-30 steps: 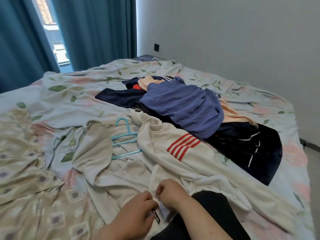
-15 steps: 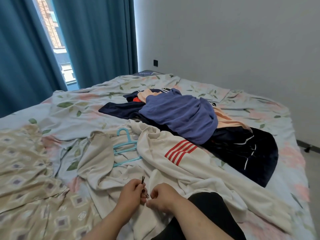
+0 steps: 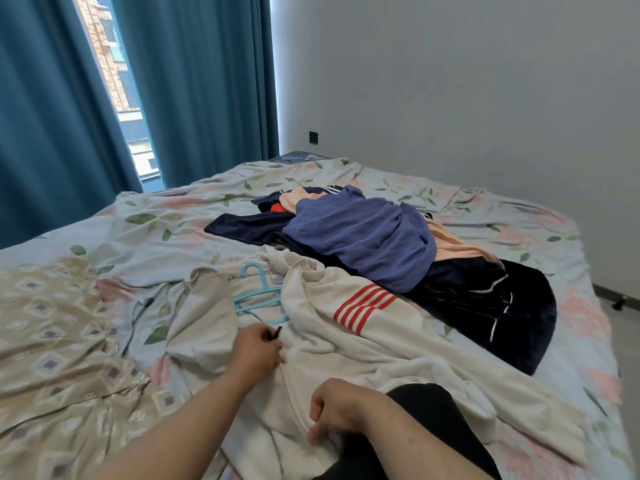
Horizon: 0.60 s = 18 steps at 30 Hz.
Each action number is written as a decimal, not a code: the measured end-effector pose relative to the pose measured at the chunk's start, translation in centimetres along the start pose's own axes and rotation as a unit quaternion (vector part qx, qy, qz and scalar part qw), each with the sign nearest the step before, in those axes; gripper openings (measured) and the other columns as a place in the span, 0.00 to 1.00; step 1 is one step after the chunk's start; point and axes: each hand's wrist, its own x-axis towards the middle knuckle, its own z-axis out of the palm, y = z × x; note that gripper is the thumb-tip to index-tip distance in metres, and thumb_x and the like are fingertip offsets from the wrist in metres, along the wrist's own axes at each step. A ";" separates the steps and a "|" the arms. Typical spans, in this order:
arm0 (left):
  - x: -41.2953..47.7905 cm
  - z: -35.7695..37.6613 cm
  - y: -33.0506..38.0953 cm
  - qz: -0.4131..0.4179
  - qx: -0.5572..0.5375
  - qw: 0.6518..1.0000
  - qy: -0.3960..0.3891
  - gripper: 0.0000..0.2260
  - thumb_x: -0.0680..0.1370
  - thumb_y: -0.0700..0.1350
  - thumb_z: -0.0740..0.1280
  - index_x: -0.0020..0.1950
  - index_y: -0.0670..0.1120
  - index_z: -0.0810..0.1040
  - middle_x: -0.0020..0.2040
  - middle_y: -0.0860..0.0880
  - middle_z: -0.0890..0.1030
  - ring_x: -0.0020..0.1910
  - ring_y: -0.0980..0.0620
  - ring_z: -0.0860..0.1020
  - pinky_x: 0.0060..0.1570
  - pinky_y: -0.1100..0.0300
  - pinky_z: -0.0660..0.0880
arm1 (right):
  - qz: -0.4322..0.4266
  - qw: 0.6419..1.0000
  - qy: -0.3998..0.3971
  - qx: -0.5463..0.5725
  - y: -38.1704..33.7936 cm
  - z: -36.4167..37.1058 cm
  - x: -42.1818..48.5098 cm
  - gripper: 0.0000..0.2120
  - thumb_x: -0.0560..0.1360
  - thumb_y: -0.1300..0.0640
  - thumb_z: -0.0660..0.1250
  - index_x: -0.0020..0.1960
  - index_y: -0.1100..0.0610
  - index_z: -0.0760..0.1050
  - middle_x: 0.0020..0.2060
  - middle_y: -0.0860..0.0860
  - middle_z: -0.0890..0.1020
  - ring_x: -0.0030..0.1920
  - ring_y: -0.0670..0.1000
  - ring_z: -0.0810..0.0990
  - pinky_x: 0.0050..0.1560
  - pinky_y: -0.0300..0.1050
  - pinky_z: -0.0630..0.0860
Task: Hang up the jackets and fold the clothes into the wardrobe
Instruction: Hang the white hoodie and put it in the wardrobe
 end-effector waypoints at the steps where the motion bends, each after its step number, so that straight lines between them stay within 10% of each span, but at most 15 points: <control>1: 0.8 -0.6 0.2 -0.011 -0.029 0.999 0.032 0.07 0.72 0.31 0.69 0.38 0.42 0.80 0.32 0.41 0.81 0.31 0.43 0.80 0.36 0.49 0.80 | 0.002 0.999 -0.014 -0.034 0.0 0.1 0.0 0.12 0.66 0.54 0.79 0.36 0.49 0.75 0.35 0.44 0.77 0.35 0.44 0.73 0.36 0.38 0.70; 7: -0.8 -1.5 1.4 -0.018 -0.174 0.982 -0.077 0.04 0.74 0.29 0.67 0.44 0.37 0.79 0.35 0.39 0.82 0.31 0.47 0.81 0.35 0.55 0.80 | -0.029 0.995 0.072 0.068 -0.5 1.5 1.1 0.15 0.66 0.43 0.73 0.42 0.54 0.81 0.37 0.48 0.80 0.38 0.47 0.77 0.43 0.42 0.76; 12: -0.6 -2.9 1.0 -0.095 -0.329 0.932 -0.120 0.05 0.78 0.28 0.63 0.50 0.34 0.76 0.36 0.41 0.81 0.32 0.49 0.80 0.34 0.60 0.80 | -0.103 0.923 0.207 0.307 -2.8 1.9 3.9 0.09 0.71 0.53 0.75 0.40 0.52 0.75 0.33 0.46 0.79 0.34 0.43 0.75 0.37 0.38 0.73; 18: 0.7 -3.6 0.4 -0.109 -0.319 0.926 -0.171 0.04 0.77 0.28 0.64 0.49 0.34 0.76 0.38 0.38 0.81 0.34 0.46 0.80 0.34 0.59 0.80 | -0.125 0.926 0.198 0.295 -2.7 1.5 4.9 0.13 0.73 0.56 0.72 0.33 0.53 0.72 0.27 0.46 0.74 0.30 0.44 0.71 0.34 0.39 0.68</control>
